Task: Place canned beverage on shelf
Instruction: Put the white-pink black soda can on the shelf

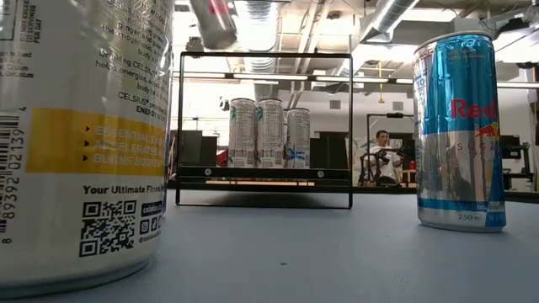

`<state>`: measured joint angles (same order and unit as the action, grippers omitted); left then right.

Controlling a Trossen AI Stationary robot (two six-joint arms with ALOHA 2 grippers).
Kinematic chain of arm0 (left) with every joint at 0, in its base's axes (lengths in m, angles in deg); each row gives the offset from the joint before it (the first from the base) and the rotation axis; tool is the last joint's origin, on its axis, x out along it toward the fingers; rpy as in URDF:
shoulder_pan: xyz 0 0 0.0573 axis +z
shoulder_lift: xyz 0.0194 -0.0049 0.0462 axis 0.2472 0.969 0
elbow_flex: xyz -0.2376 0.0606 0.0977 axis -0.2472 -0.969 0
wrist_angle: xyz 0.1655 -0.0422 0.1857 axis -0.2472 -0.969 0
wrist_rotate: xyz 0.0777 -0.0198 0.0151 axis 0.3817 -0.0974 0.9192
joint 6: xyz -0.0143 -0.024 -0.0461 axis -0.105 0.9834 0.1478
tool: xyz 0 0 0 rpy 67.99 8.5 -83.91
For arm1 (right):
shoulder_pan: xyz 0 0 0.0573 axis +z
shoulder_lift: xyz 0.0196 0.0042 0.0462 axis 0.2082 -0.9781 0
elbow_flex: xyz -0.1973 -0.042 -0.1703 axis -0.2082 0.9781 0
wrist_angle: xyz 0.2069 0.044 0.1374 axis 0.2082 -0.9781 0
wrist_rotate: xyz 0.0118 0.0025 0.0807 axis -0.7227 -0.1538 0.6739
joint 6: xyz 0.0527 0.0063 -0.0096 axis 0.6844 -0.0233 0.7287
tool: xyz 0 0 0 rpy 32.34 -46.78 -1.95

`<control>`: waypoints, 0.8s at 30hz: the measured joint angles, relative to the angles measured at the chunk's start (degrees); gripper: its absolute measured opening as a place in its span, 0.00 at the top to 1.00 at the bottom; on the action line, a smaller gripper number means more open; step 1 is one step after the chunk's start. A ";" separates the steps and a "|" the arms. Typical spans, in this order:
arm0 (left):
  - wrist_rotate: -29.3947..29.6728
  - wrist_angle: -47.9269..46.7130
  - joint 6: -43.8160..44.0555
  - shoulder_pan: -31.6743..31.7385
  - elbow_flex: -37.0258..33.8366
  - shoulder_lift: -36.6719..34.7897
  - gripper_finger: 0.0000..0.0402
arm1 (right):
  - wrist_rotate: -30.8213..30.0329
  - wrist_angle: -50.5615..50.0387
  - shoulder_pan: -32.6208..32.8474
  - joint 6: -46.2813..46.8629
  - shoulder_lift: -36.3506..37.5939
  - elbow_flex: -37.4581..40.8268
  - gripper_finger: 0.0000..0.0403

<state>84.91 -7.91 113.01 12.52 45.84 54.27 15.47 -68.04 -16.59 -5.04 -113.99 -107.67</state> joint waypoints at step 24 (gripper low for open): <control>-1.64 0.49 11.76 10.67 2.21 26.38 0.37 | -3.06 -2.58 -6.69 -2.34 0.00 0.00 0.16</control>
<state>83.27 -7.43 124.77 23.19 48.05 80.65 12.41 -70.61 -23.28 -7.38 -113.99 -107.67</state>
